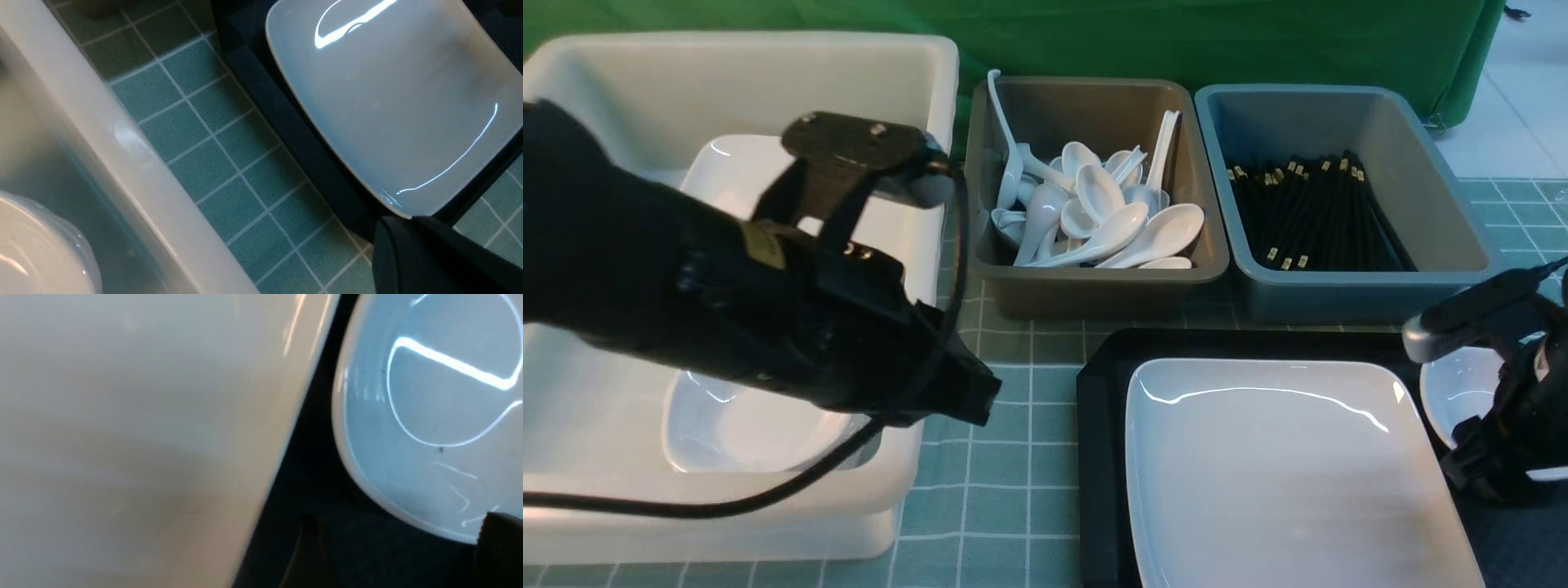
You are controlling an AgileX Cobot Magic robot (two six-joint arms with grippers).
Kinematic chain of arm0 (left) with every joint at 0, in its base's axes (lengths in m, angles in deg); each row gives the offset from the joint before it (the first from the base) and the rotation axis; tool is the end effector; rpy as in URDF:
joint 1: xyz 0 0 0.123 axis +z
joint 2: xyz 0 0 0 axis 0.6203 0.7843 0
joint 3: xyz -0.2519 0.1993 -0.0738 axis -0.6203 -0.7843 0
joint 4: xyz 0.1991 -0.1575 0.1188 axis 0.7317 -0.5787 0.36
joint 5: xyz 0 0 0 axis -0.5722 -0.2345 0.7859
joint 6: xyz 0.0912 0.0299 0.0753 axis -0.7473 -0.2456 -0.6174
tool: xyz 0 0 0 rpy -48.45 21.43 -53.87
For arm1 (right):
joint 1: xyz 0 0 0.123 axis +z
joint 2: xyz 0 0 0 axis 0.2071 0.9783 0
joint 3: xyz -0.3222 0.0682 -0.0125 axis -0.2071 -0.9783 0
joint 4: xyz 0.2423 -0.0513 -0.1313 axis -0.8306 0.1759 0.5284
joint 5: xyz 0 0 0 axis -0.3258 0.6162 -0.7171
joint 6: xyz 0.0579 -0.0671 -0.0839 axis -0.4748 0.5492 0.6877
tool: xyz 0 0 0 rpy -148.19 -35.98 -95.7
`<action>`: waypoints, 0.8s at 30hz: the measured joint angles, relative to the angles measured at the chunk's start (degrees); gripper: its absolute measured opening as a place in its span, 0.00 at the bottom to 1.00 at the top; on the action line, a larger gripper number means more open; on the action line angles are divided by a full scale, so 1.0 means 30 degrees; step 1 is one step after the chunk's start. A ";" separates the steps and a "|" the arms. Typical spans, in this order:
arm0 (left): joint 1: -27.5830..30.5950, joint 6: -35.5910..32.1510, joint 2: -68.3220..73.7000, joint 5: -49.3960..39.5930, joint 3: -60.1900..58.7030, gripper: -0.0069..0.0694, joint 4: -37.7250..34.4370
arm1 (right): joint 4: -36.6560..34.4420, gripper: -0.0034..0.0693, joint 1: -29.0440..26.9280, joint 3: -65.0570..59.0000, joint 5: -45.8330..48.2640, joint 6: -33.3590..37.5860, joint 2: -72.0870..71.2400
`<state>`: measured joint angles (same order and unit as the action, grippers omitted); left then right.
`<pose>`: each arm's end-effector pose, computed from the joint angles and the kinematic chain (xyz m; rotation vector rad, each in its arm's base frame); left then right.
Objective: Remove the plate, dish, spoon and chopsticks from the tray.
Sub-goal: Use the right arm to grab a small plate from the dinner plate
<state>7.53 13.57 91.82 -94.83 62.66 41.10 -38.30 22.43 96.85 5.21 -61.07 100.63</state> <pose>0.2387 -0.1698 0.3340 0.7375 2.3779 -0.4742 0.3255 0.0357 0.1888 -0.6358 2.7282 -0.3083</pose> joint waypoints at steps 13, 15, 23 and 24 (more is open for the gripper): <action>0.0000 -0.0025 0.0676 -0.0220 0.0000 0.10 0.0452 | 0.1651 0.43 0.0000 -0.0004 -0.2574 0.0000 0.2279; 0.0000 -0.0025 0.0676 -0.0353 0.0000 0.10 0.0452 | 0.1699 0.38 0.0000 -0.0004 -0.2725 0.0051 0.2387; 0.0000 0.1947 0.0564 -0.0702 0.0000 0.10 0.1156 | 0.1762 0.23 0.0652 0.0053 -0.2061 -0.0079 0.0805; 0.0021 0.2355 0.0480 -0.0766 0.0000 0.10 0.1482 | 0.1777 0.19 0.0826 0.0053 -0.1901 -0.0199 0.0327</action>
<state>7.59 20.63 93.26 -97.13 62.66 45.54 -32.97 24.91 97.01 -0.49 -61.66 101.61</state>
